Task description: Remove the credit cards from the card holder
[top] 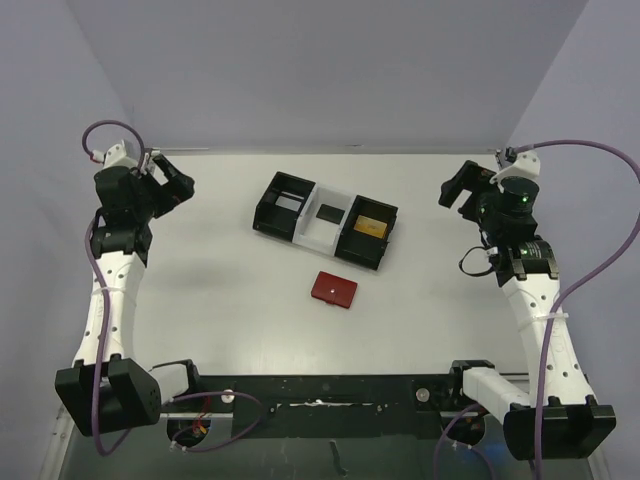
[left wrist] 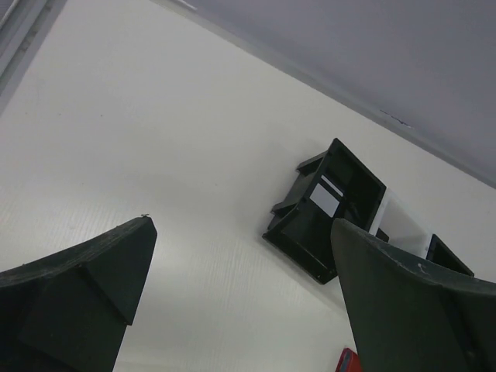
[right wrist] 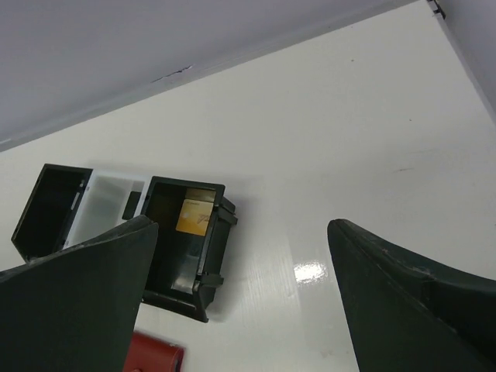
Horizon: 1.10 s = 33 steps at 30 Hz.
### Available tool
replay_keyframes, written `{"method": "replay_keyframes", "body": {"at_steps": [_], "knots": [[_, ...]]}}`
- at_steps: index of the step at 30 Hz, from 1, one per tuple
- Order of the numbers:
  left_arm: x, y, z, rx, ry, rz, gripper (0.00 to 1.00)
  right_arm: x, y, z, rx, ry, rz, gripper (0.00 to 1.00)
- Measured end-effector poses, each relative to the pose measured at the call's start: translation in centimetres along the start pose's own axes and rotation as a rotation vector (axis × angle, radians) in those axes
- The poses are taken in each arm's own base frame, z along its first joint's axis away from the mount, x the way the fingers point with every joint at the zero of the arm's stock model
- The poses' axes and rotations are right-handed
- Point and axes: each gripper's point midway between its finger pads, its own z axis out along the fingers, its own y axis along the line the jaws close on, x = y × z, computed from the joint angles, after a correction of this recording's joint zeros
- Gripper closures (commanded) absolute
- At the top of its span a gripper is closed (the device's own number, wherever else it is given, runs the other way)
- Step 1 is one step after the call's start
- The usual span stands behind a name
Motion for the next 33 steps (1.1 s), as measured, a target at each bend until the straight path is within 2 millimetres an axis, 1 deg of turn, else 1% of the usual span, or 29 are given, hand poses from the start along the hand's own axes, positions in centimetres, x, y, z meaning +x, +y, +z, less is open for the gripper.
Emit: {"method": "replay_keyframes", "body": {"at_steps": [3, 4, 5, 8, 10, 13, 16, 20, 24, 26, 28, 30, 33], "knots": [[0.4, 2.0, -0.4, -0.026, -0.021, -0.042, 0.02, 1.0, 0.2, 0.7, -0.009, 0.038, 0.019, 0.02], [0.4, 2.4, -0.4, -0.031, -0.024, -0.048, 0.02, 1.5, 0.5, 1.1, -0.027, 0.054, 0.023, 0.02], [0.3, 2.4, -0.4, -0.031, -0.026, -0.049, 0.02, 1.6, 0.6, 1.2, -0.033, 0.058, 0.023, 0.02], [0.0, 2.3, -0.4, -0.016, -0.034, -0.048, 0.02, 3.0, 1.6, 2.3, -0.099, 0.107, 0.027, 0.02], [0.0, 2.1, -0.3, -0.002, -0.032, -0.047, 0.02, 4.3, 2.2, 3.7, -0.131, 0.156, 0.045, 0.02], [0.3, 1.5, 0.0, 0.039, -0.017, -0.050, 0.02, 7.2, 2.7, 6.3, -0.143, 0.275, 0.077, 0.02], [1.6, 1.0, 0.7, 0.082, 0.036, -0.063, 0.03, 10.4, 3.4, 9.1, -0.110, 0.395, 0.084, 0.02], [3.9, 0.9, 2.1, 0.114, 0.130, -0.093, 0.03, 13.5, 5.0, 11.0, -0.067, 0.484, 0.058, 0.02], [7.2, 0.9, 3.5, 0.118, 0.244, -0.089, 0.03, 15.4, 6.0, 11.4, -0.040, 0.519, 0.047, 0.02], [9.0, 0.7, 3.8, 0.116, 0.304, -0.078, 0.03, 16.0, 6.3, 11.6, -0.020, 0.530, 0.040, 0.02], [10.0, 0.5, 3.9, 0.117, 0.339, -0.069, 0.03, 16.7, 6.6, 11.9, 0.000, 0.537, 0.026, 0.02], [10.4, 0.4, 3.9, 0.119, 0.349, -0.061, 0.03, 17.5, 6.4, 12.0, 0.028, 0.546, 0.007, 0.02], [10.3, 0.4, 3.9, 0.121, 0.346, -0.055, 0.03, 19.0, 6.0, 12.2, 0.062, 0.575, -0.023, 0.01]]}}
